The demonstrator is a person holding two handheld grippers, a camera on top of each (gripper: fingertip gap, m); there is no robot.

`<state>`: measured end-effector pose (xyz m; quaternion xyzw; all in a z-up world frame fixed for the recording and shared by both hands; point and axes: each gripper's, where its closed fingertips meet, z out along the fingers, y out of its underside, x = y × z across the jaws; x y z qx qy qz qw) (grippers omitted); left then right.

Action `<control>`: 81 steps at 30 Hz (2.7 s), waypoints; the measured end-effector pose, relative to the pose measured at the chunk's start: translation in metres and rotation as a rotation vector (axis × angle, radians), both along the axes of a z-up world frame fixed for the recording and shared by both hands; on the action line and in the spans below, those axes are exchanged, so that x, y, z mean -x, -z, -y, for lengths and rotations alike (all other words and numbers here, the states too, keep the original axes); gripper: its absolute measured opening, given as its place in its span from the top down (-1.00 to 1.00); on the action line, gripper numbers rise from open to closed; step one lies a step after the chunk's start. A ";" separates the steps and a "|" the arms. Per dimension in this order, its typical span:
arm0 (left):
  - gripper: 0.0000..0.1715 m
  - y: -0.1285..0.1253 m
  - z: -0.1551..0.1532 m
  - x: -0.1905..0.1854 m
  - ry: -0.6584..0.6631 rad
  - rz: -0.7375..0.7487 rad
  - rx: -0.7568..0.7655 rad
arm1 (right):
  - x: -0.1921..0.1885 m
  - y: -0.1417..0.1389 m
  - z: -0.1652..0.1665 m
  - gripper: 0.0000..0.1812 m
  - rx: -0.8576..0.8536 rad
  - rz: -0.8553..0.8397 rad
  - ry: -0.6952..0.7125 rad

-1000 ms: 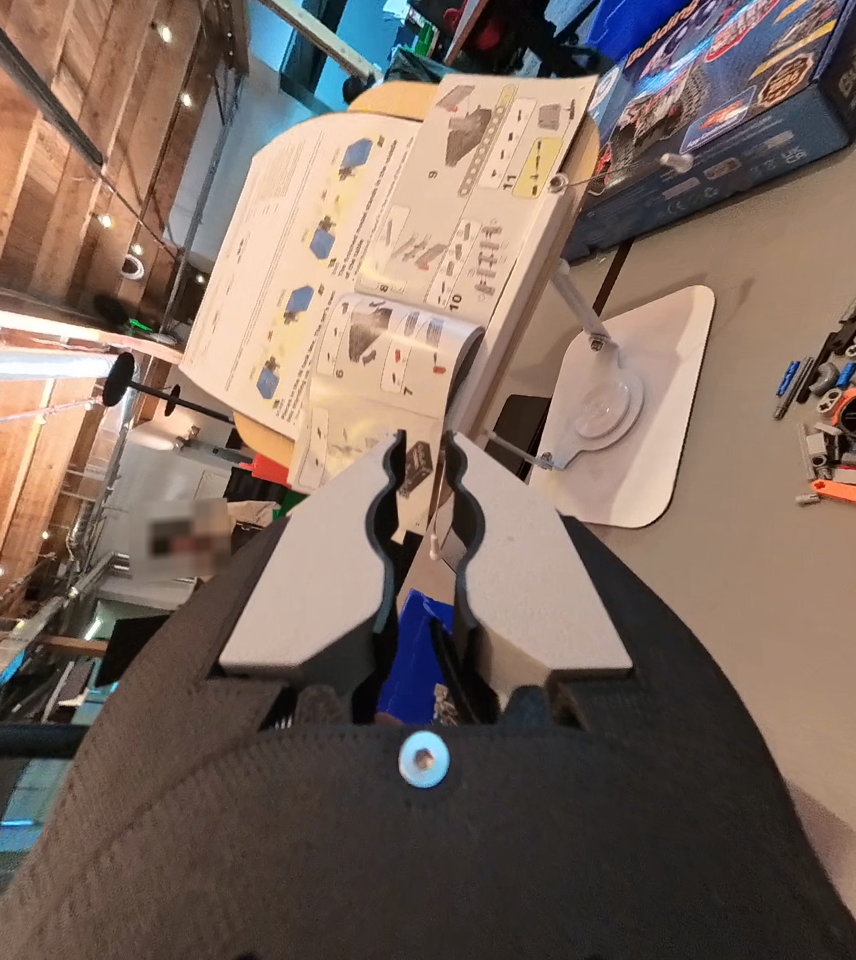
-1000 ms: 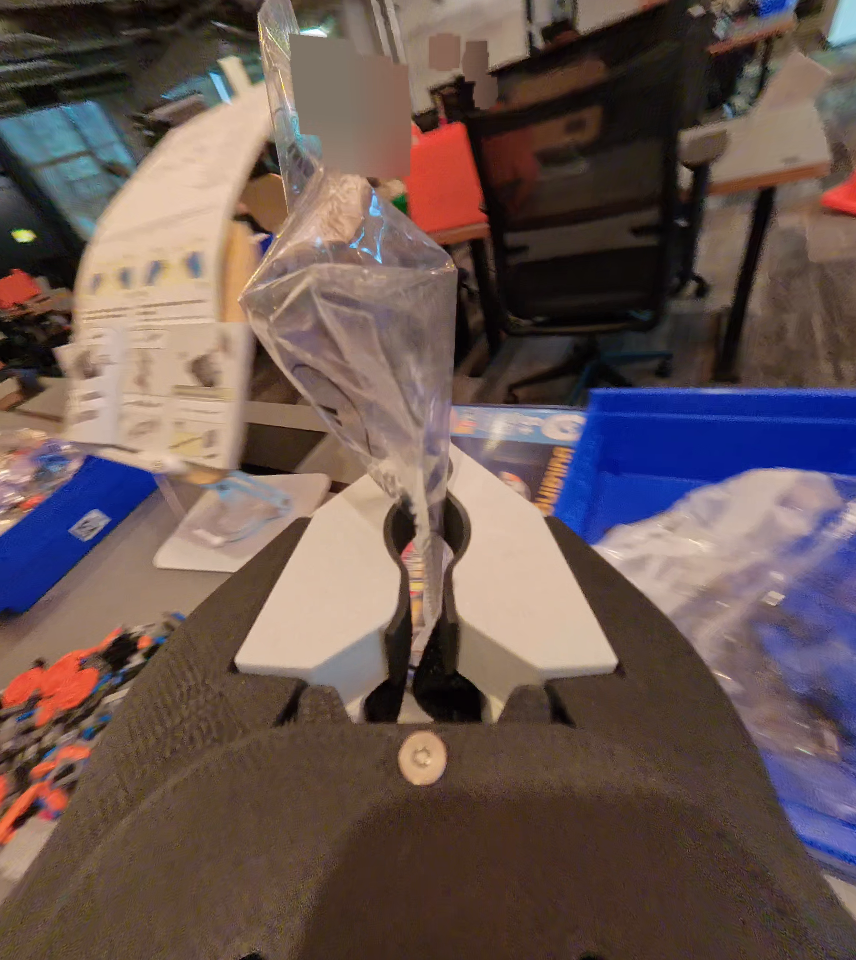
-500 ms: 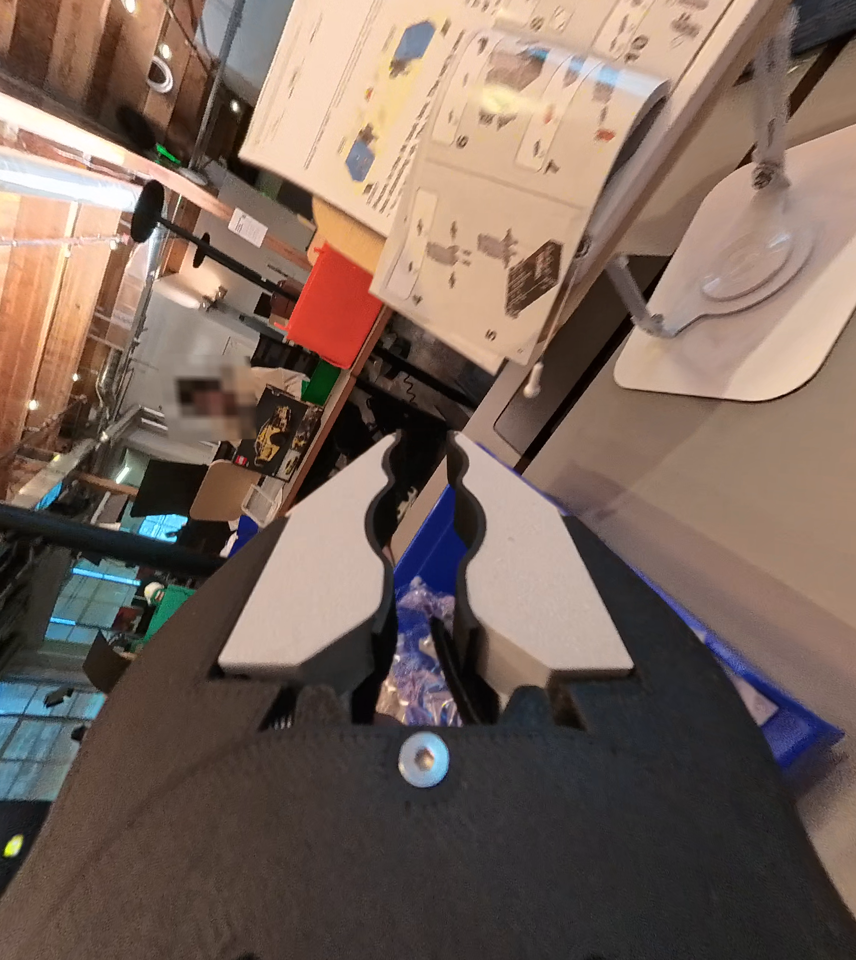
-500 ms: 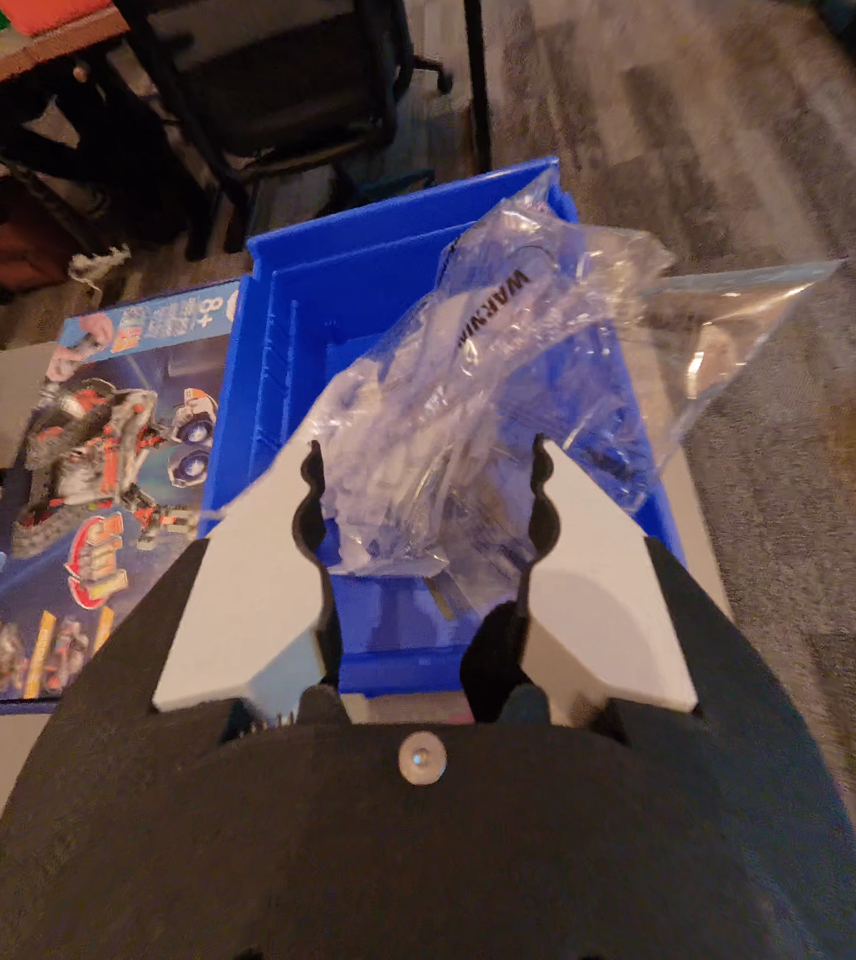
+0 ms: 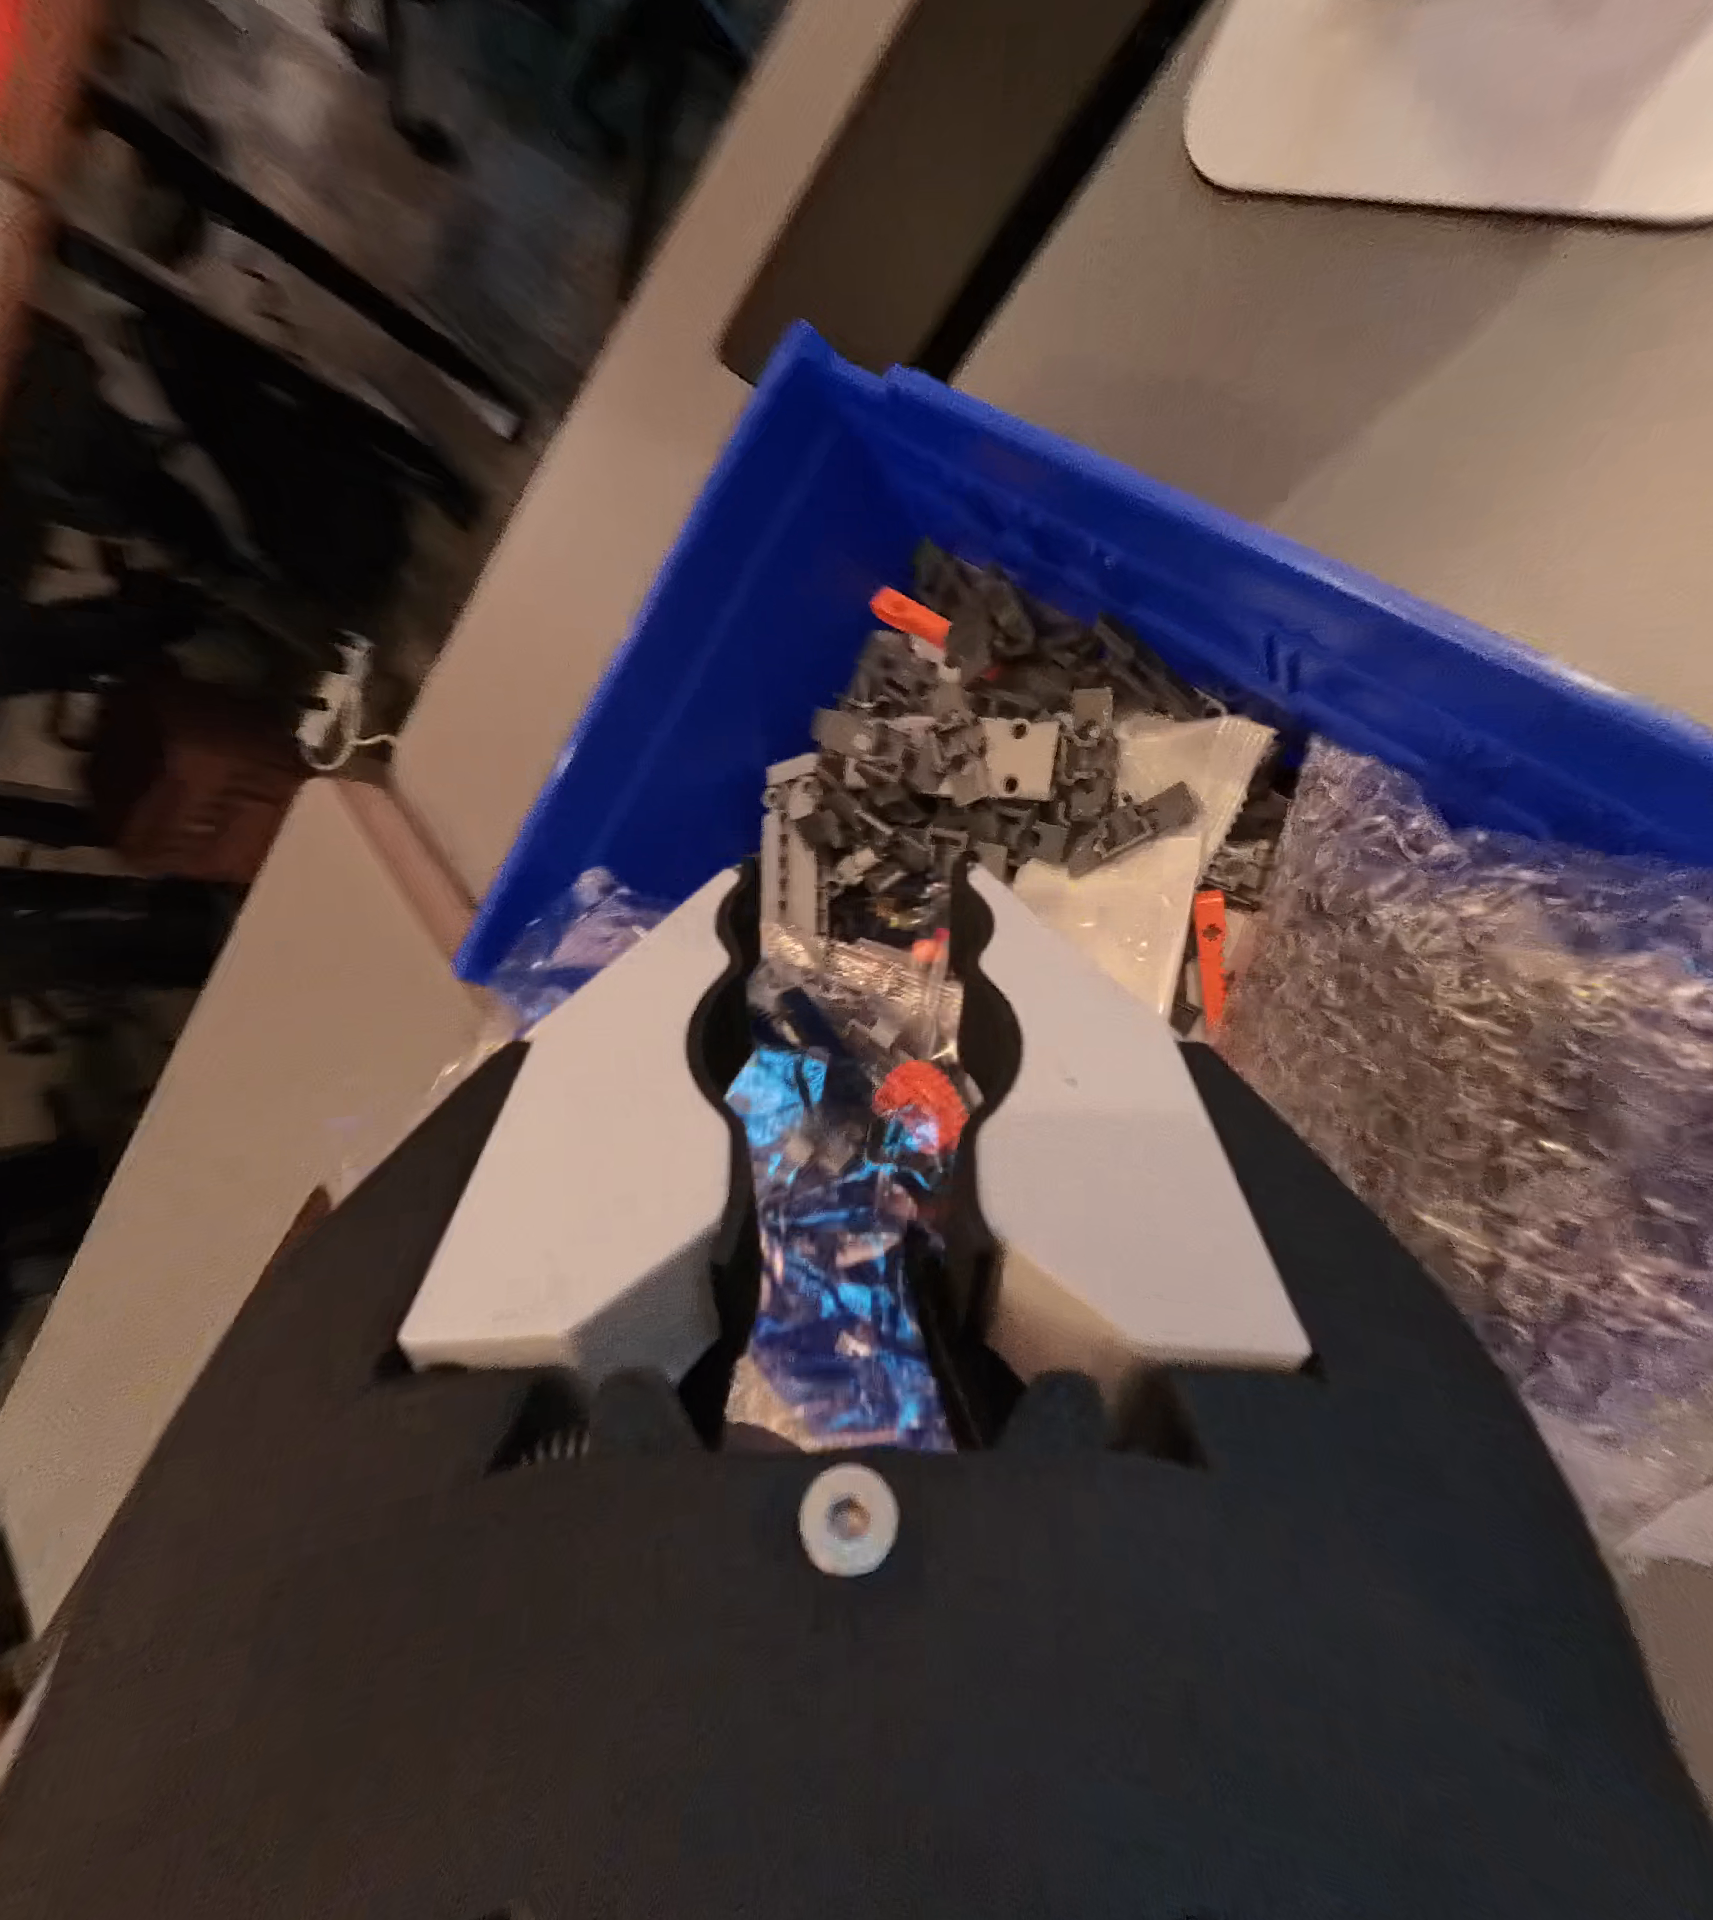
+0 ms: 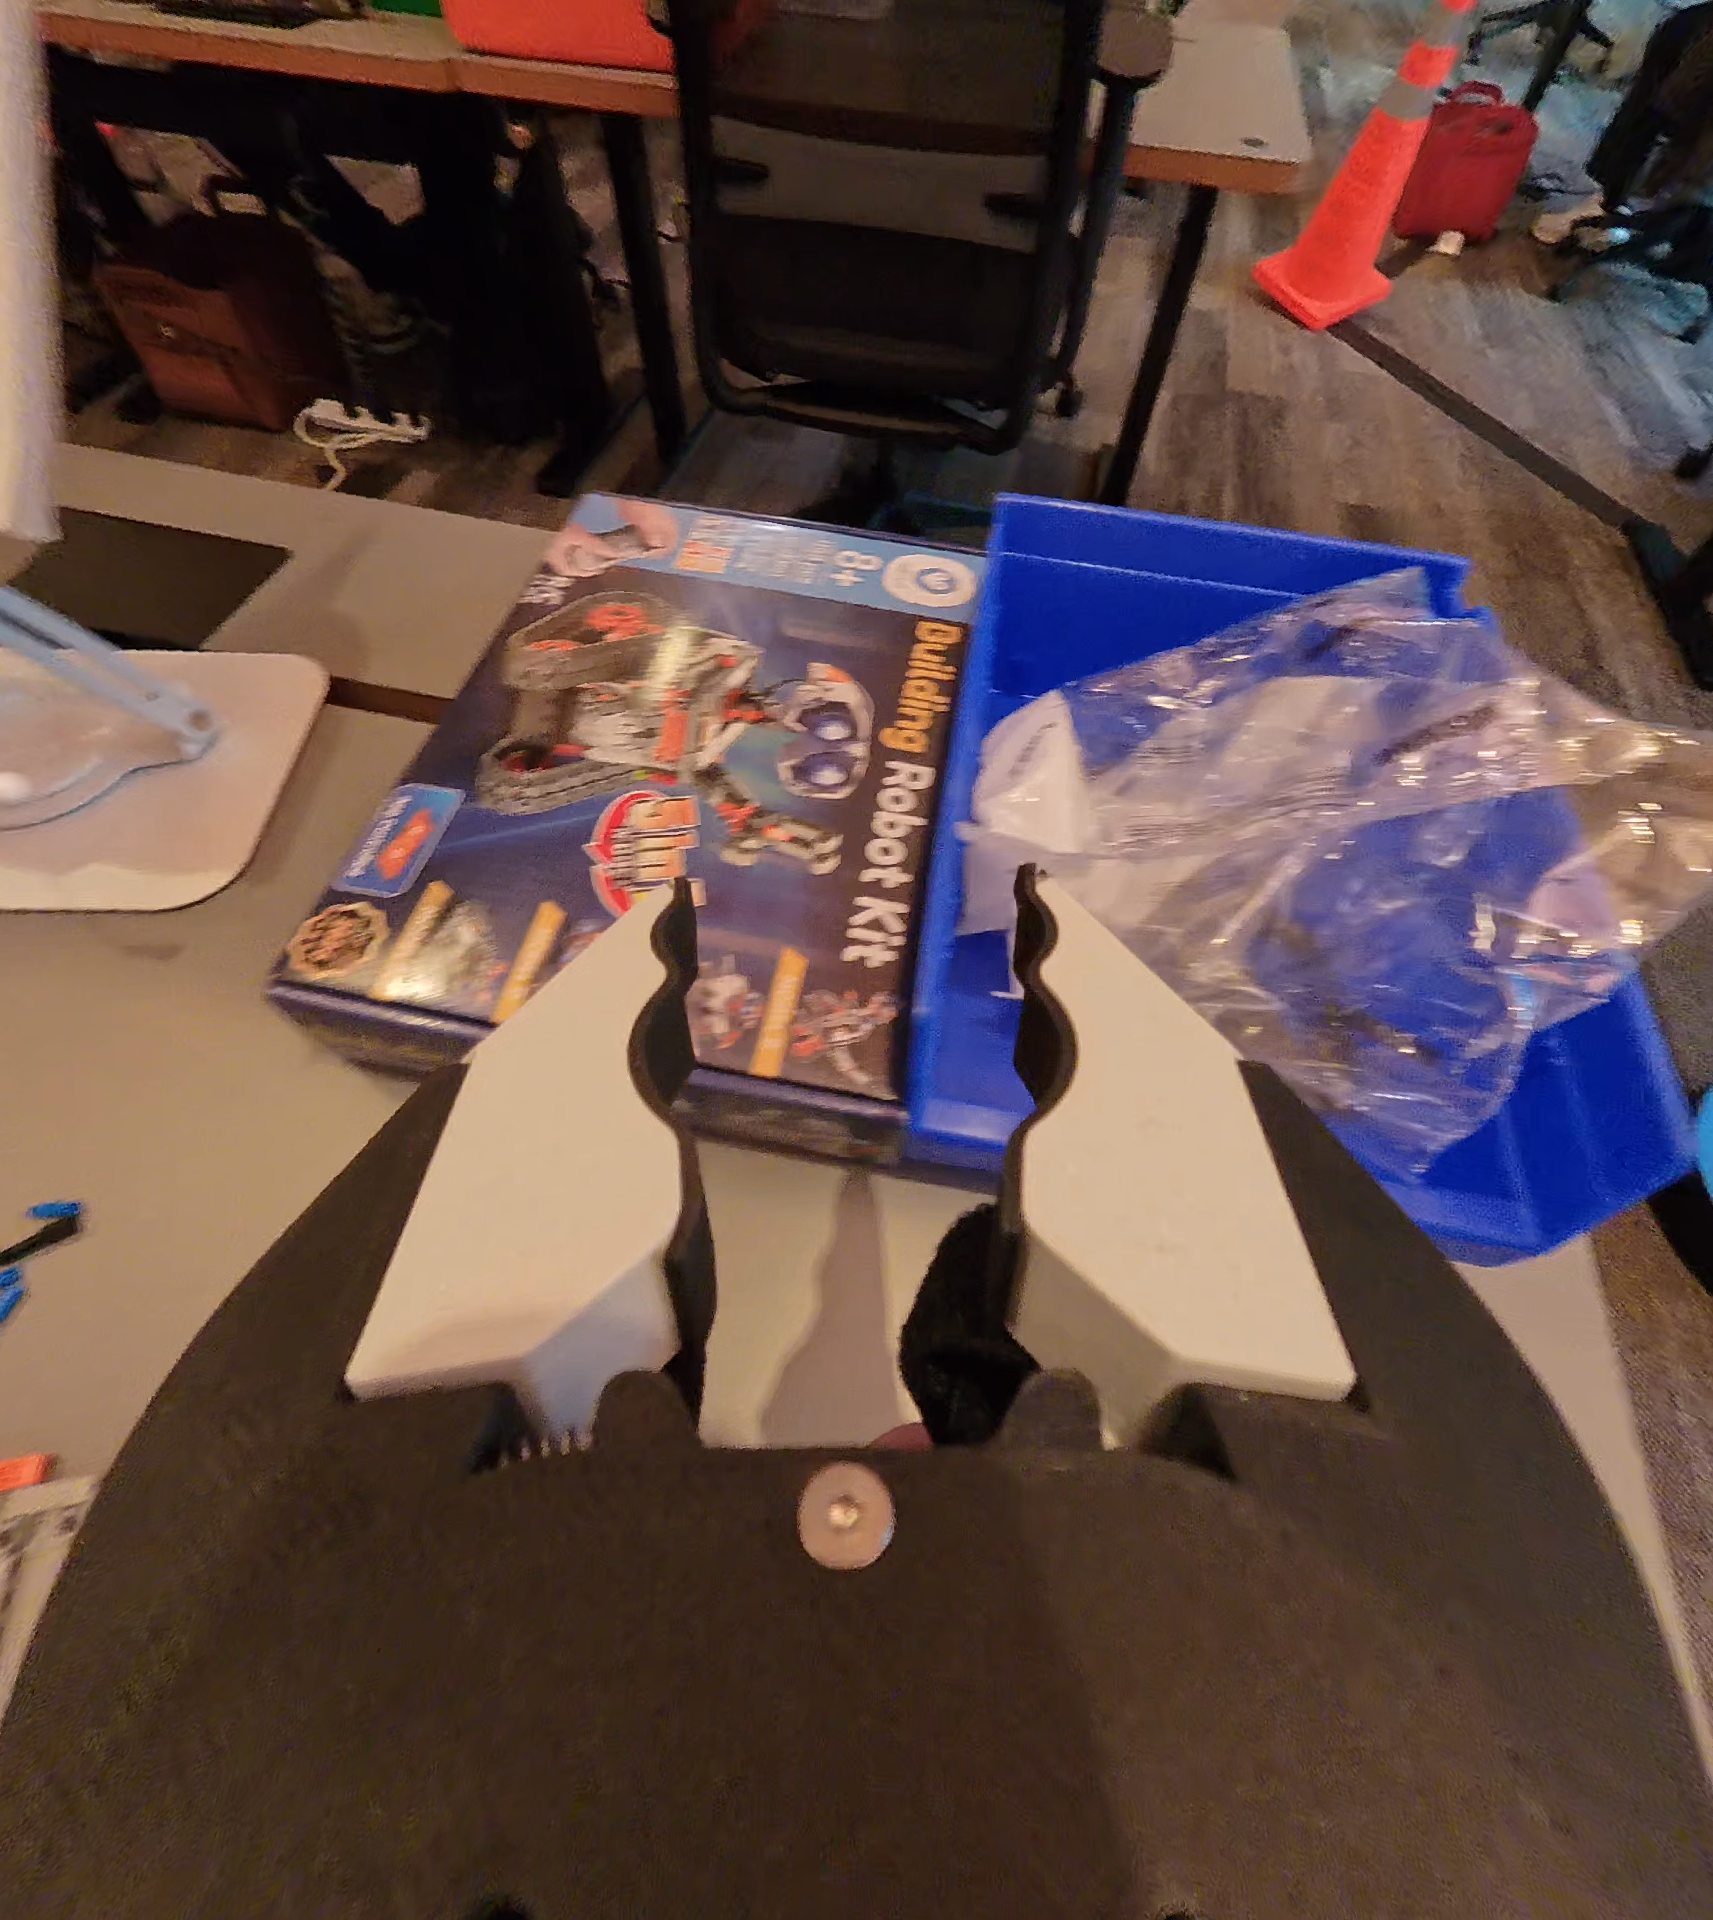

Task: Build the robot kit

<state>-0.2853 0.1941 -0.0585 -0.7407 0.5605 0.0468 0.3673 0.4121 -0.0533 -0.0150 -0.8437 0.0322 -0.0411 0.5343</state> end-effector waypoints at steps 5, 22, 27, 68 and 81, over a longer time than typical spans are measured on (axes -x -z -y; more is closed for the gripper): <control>0.55 0.057 0.003 0.001 0.096 -0.206 0.225 | 0.049 0.011 0.010 0.36 -0.049 -0.057 -0.058; 1.00 0.111 0.023 0.015 0.089 -0.407 0.242 | 0.079 0.051 0.013 0.40 -0.036 -0.114 -0.097; 1.00 0.097 0.013 0.028 0.011 -0.385 0.200 | 0.082 0.057 0.013 0.41 -0.027 -0.118 -0.108; 0.94 0.045 -0.057 0.010 -0.113 -0.106 0.157 | 0.101 0.048 0.020 0.44 -0.045 -0.088 -0.198; 0.94 -0.040 0.109 -0.127 0.357 0.321 0.189 | 0.353 -0.031 0.035 0.48 -0.177 -0.170 -0.838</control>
